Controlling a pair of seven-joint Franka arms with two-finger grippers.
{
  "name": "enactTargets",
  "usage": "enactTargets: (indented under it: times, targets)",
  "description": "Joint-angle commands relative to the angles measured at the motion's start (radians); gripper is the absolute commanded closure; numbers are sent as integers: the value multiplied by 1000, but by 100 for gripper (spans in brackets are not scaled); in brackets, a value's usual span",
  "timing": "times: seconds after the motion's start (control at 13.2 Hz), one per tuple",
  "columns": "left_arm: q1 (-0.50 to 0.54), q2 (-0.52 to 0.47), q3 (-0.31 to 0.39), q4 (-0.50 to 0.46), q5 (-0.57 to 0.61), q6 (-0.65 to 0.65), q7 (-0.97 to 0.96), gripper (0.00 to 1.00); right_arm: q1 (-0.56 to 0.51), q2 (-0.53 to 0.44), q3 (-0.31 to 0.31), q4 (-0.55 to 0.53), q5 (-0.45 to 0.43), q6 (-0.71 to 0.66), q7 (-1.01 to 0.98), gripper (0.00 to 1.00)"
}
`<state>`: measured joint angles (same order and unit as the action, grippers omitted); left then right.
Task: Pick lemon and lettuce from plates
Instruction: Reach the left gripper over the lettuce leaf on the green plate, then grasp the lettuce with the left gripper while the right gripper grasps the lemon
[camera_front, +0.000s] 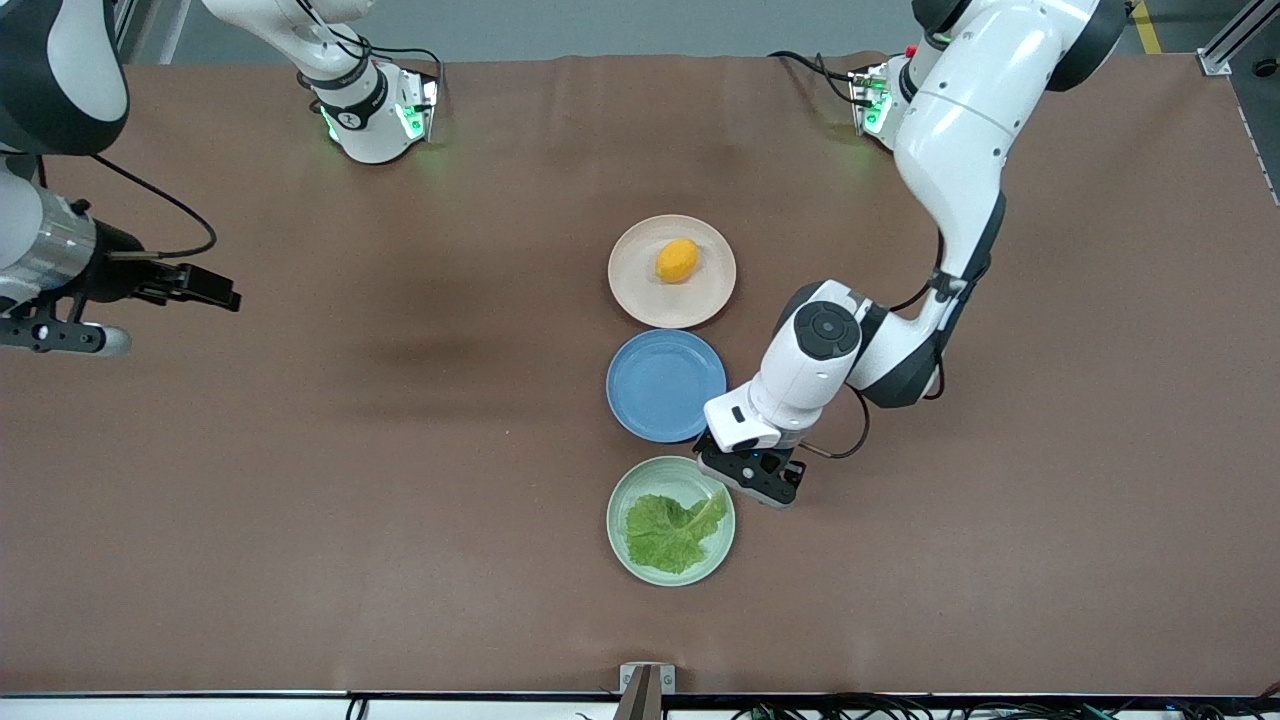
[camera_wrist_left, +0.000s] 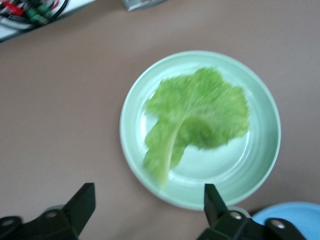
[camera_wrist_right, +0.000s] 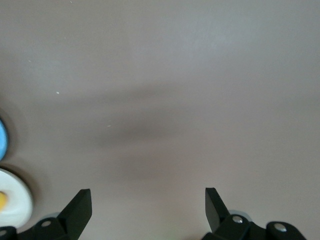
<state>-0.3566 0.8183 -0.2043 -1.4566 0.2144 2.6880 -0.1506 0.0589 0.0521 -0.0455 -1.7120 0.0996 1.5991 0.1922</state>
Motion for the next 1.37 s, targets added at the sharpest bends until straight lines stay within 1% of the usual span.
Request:
enactTargets:
  times: [0.0,0.15,0.23,0.3,0.38,0.53,0.68,0.76,0.84,0.91,1.06,1.14,1.22,1.29]
  targets:
    - [-19,91,10,56,19,145,2,18,123,-61,1,-101,26,33,262,0]
    - [-39,145,10,96,17,182,3,29,235,-90,18,-174,32,103,468,0]
    - [-50,165,10,110,19,193,3,34,293,-89,30,-193,34,142,578,0]
    - [-54,174,28,111,20,209,9,39,367,-84,38,-207,34,195,708,0]
    - [-73,177,51,111,20,219,25,41,456,-75,38,-219,34,269,840,0]
    - [-110,191,104,124,19,242,37,43,608,-6,38,-242,32,429,1045,0]
    - [-120,202,121,127,19,266,40,43,747,99,36,-239,17,569,1256,0]
    - [-120,202,121,127,20,269,43,45,790,151,36,-239,11,632,1333,0]
    - [-120,205,125,125,20,269,43,50,838,207,35,-233,-6,689,1416,0]
    - [-120,215,125,127,20,274,51,53,863,248,35,-229,-30,728,1481,0]
    - [-117,235,126,127,20,334,94,59,918,355,35,-171,-64,752,1576,0]
    - [-119,237,131,127,20,342,97,64,938,408,35,-137,-66,752,1596,0]
    - [-119,237,131,125,20,342,98,72,953,461,35,-99,-66,756,1622,0]
    - [-119,237,131,124,19,342,97,84,969,500,35,-71,-67,756,1644,0]
